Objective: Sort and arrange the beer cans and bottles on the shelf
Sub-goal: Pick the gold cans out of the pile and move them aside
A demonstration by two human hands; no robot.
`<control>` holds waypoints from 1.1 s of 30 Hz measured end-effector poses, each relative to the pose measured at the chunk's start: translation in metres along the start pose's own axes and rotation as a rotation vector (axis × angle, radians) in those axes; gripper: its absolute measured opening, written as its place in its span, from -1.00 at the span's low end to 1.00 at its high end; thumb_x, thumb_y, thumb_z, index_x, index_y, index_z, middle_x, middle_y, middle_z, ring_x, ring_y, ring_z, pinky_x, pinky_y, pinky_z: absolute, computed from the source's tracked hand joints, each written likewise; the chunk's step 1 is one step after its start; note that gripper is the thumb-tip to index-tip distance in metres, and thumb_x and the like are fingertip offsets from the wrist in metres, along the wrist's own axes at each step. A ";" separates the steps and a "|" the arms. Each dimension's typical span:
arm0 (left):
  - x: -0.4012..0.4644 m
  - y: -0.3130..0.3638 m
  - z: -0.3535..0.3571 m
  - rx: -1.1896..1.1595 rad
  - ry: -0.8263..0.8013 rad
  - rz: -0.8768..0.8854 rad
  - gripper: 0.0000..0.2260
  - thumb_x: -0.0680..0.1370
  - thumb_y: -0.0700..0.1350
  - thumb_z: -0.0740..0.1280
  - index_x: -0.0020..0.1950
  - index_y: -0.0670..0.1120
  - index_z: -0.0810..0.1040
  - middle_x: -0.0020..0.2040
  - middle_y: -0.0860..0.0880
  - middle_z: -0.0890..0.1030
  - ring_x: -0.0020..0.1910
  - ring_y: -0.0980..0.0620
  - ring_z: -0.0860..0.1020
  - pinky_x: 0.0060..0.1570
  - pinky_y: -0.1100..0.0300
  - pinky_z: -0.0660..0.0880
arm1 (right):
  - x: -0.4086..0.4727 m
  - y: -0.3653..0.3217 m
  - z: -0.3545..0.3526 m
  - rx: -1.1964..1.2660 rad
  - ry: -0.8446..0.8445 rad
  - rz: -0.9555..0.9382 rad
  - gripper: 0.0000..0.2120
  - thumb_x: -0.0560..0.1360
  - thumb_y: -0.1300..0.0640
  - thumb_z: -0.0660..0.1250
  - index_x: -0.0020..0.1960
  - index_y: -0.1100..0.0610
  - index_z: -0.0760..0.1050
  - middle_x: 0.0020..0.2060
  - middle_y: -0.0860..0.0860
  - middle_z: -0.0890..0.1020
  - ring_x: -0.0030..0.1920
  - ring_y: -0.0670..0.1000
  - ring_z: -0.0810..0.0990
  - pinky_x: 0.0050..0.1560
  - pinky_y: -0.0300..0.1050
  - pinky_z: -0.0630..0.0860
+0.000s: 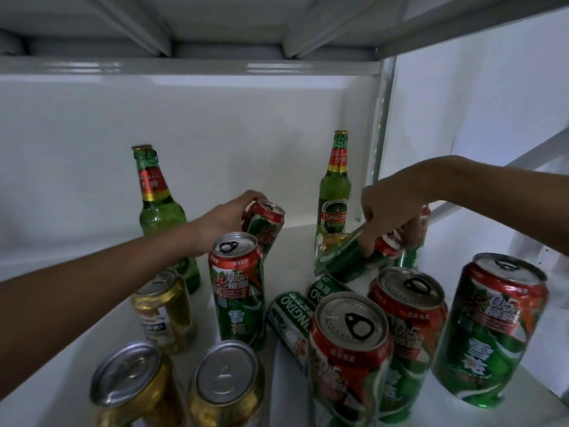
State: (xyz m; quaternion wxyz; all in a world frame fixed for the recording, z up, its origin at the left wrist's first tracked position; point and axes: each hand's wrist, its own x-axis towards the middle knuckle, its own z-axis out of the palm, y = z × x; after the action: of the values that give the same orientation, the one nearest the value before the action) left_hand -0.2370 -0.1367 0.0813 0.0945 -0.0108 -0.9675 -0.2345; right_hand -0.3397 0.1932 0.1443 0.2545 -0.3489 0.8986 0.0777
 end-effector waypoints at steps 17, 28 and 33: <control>-0.039 0.015 -0.019 -0.025 0.123 -0.308 -0.45 0.47 -0.11 0.56 0.28 -0.05 0.28 0.02 -0.06 0.58 -0.08 0.05 0.58 -0.26 0.17 0.55 | 0.083 -0.112 -0.068 -0.016 0.298 -0.284 -0.57 0.40 -0.06 0.58 0.09 0.23 0.65 -0.06 0.13 0.72 -0.17 0.08 0.76 -0.21 -0.07 0.72; -0.039 0.030 -0.036 0.155 0.077 -0.353 -0.45 0.49 -0.10 0.52 0.43 -0.07 0.40 0.27 -0.06 0.52 0.18 -0.04 0.52 0.05 0.14 0.46 | 0.109 -0.126 -0.072 0.141 0.210 -0.357 -0.57 0.44 0.13 0.56 0.25 0.24 0.58 0.09 0.13 0.69 0.02 0.07 0.72 -0.14 -0.16 0.69; -0.038 0.029 -0.042 0.241 0.020 -0.352 -0.43 0.52 -0.10 0.49 0.48 -0.04 0.37 0.34 -0.08 0.51 0.23 -0.06 0.51 0.11 0.12 0.44 | 0.107 -0.120 -0.064 0.218 0.228 -0.385 -0.47 0.45 0.10 0.56 0.35 0.18 0.48 0.16 0.10 0.62 0.09 0.07 0.67 -0.06 -0.13 0.70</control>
State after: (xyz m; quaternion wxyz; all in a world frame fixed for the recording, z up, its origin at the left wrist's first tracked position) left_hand -0.1904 -0.1294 0.1235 0.0621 0.1719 -0.9745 -0.1299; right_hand -0.3523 0.0211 0.1488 0.1978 -0.4906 0.8415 -0.1097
